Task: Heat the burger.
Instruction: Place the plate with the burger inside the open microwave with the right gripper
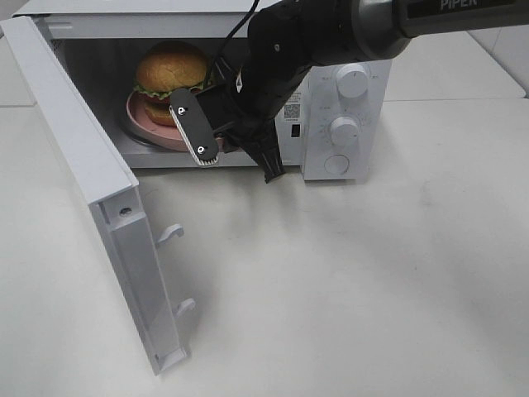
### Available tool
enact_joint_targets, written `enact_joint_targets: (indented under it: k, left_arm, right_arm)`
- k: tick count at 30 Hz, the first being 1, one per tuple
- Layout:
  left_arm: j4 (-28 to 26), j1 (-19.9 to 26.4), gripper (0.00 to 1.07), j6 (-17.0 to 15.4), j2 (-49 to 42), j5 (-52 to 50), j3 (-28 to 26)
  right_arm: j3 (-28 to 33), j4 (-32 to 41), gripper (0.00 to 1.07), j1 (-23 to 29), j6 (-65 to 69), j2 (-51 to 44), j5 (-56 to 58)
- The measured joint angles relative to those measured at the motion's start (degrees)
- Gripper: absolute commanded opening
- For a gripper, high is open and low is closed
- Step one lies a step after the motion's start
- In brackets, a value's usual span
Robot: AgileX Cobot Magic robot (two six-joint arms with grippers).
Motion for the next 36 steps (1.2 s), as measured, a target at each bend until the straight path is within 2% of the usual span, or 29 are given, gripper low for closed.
enact_joint_targets:
  k: [7,14,25,30,32,35,36]
  left_arm:
    - [0.0,0.0,0.98,0.0,0.0,0.0,0.0]
    - [0.0,0.0,0.98,0.0,0.0,0.0,0.0]
    - [0.0,0.0,0.98,0.0,0.0,0.0,0.0]
    - [0.0,0.0,0.98,0.0,0.0,-0.06,0.0]
    - [0.0,0.0,0.98,0.0,0.0,-0.06,0.0]
    - [0.0,0.0,0.98,0.0,0.0,-0.06,0.0]
    - [0.0,0.0,0.98,0.0,0.0,-0.06,0.0]
  right_arm:
    - [-4.07,0.0,0.01,0.0,0.17,2.64,0.17]
    - [-10.66,-0.06,0.01,0.0,2.18,6.59,2.23]
    - [-15.53,-0.17,0.03,0.0,3.9,11.4,3.15]
    - [-16.67,-0.4,0.08,-0.06,5.21,12.95,3.09]
    - [-16.84,-0.74,0.17,-0.06,6.19,13.12,2.52]
    - [-16.84,-1.03,0.2,-0.06,6.47,13.12,2.06]
    - [-17.07,-1.72,0.27,-0.06,7.33,13.12,1.43]
